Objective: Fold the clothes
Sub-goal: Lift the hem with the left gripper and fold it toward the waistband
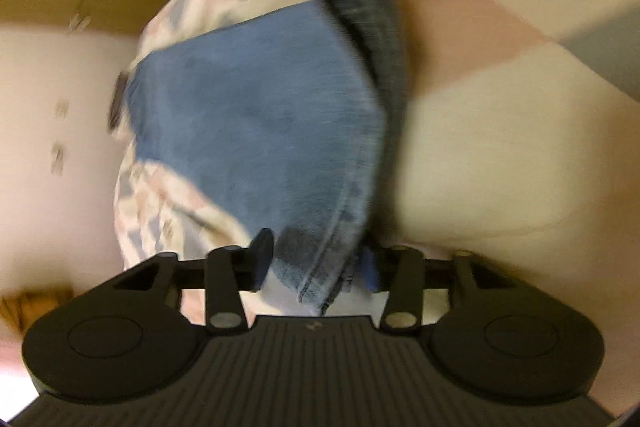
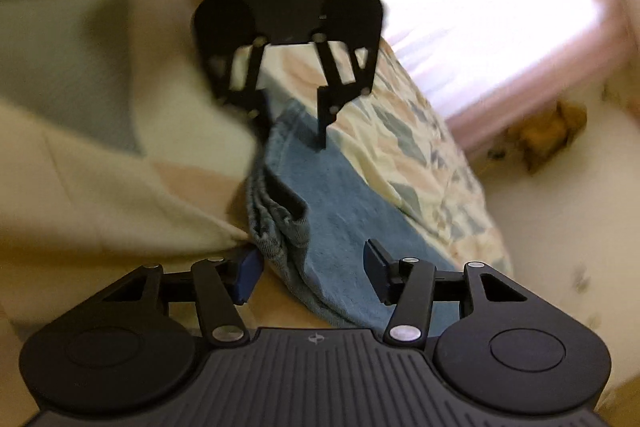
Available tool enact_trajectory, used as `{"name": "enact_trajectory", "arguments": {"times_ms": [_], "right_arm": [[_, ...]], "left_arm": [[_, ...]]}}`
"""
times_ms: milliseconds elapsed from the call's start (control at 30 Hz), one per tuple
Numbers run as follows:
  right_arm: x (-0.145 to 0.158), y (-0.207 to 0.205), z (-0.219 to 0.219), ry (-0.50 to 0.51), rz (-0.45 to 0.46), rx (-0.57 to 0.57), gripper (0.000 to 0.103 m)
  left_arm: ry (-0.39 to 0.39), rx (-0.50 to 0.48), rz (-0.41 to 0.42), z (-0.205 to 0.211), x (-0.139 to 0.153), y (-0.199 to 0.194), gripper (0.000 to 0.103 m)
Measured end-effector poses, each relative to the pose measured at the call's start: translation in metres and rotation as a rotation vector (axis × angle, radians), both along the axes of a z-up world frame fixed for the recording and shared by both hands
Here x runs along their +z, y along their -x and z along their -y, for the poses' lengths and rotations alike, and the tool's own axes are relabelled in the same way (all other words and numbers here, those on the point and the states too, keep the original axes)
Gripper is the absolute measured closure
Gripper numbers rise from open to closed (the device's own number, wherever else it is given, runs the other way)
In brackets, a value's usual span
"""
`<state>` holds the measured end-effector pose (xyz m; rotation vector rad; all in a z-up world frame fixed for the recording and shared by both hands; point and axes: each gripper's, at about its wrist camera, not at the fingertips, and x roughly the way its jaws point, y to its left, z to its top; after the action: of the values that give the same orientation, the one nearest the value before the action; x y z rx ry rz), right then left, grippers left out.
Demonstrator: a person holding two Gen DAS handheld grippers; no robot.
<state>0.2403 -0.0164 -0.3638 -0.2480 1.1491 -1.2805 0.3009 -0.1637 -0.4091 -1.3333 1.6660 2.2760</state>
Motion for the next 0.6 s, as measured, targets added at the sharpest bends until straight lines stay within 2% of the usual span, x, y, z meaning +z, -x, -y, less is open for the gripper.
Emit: {"name": "enact_trajectory", "arguments": {"times_ms": [67, 133, 167, 233, 400, 433, 533, 600], "right_arm": [[0.005, 0.003, -0.002, 0.019, 0.005, -0.006, 0.051], [0.009, 0.004, -0.005, 0.041, 0.006, -0.015, 0.051], [0.01, 0.005, -0.006, 0.043, 0.004, -0.016, 0.051], [0.01, 0.005, -0.005, 0.035, -0.031, -0.007, 0.051], [0.03, 0.017, -0.001, 0.03, 0.066, -0.047, 0.048], [0.026, 0.017, 0.002, -0.012, 0.089, -0.033, 0.048], [0.006, 0.007, -0.001, -0.068, 0.062, -0.006, 0.051], [-0.008, 0.003, 0.005, -0.091, 0.046, 0.003, 0.051]], "left_arm": [[-0.037, 0.055, -0.06, 0.004, 0.011, 0.01, 0.06], [-0.069, 0.076, -0.025, 0.006, 0.01, 0.016, 0.06], [-0.057, 0.054, 0.001, 0.002, 0.005, 0.013, 0.06], [-0.029, 0.01, 0.004, -0.001, -0.002, 0.008, 0.064], [-0.137, 0.143, -0.044, 0.01, 0.015, 0.029, 0.064], [-0.134, 0.133, -0.032, 0.01, 0.014, 0.029, 0.064], [-0.104, 0.074, -0.001, 0.007, 0.006, 0.02, 0.064], [-0.114, 0.075, -0.002, 0.007, 0.004, 0.014, 0.064]]}}
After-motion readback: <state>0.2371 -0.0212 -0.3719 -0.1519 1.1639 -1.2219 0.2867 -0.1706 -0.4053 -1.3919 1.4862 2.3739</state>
